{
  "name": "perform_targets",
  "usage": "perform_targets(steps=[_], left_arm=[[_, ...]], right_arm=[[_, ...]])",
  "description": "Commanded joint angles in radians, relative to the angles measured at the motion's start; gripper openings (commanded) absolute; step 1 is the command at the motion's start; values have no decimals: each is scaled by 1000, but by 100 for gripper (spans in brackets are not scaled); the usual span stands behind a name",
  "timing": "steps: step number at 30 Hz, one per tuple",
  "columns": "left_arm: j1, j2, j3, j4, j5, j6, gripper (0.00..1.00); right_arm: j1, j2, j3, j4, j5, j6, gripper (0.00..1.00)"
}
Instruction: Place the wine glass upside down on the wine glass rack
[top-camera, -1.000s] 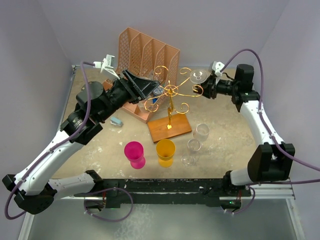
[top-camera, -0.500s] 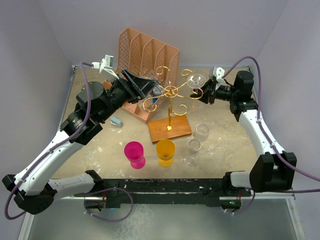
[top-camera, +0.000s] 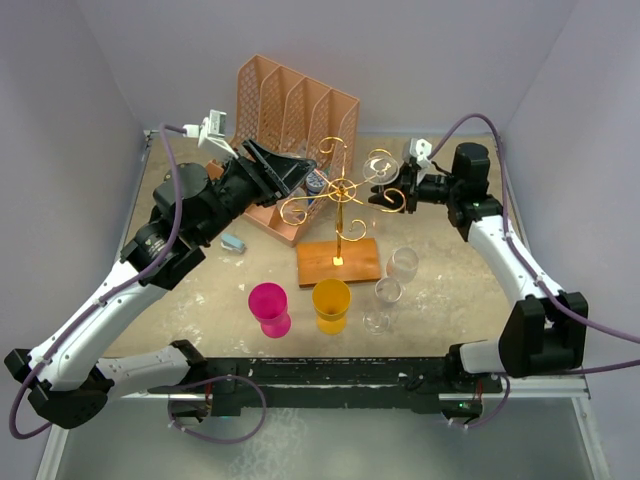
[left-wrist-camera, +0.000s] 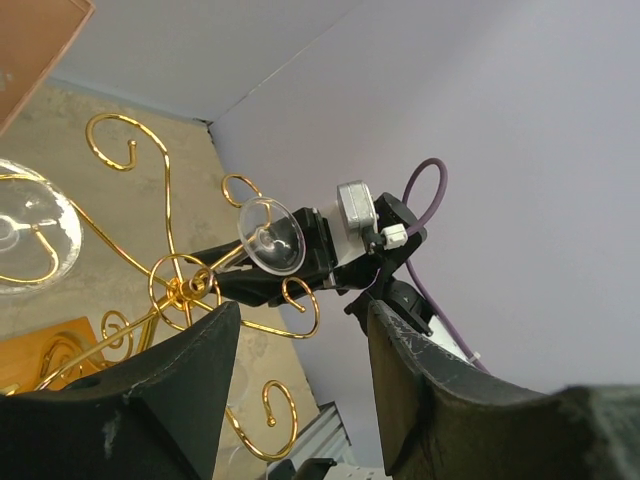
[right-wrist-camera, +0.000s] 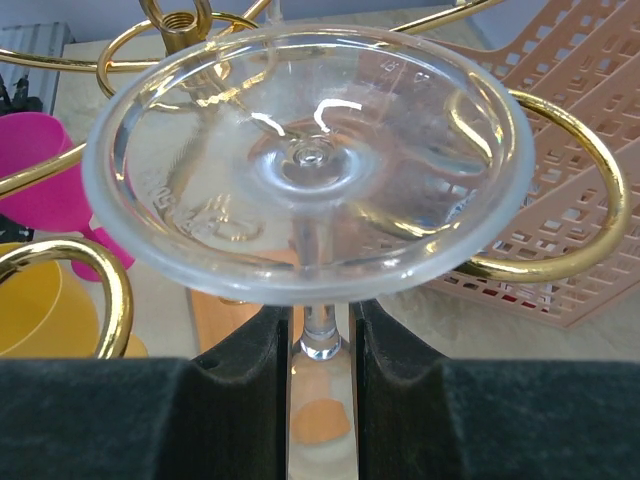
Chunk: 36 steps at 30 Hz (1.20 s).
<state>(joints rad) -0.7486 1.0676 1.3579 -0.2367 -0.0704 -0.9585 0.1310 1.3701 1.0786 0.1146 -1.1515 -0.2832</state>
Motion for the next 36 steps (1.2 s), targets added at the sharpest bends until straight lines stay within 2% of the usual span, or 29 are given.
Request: perform_targets(steps=[1,11,16,19,26,30,36], left_arm=[[-5,-1,30,10,-18,3,51],[-5,26,34,14,-14,8,51],[-5,60,44,43,65,46,49],[-5,74,44,36,102,120,45],[-5,120,65,-68,97,387,46],[-12,165,78,-60,140,434,46],[-41,196,83,-16,116,457,40]], right_arm=[[4,-37,22,36,-29,-18,0],[4,-121,-39,24,-25,-40,0],[4,-167,-94,56,-17,-7,0],[4,-188,-123,101,-6,25,0],[4,-225,-200,230,15,125,0],[7,-233,-225,269,10,152,0],[15,-265,-258,345,15,215,0]])
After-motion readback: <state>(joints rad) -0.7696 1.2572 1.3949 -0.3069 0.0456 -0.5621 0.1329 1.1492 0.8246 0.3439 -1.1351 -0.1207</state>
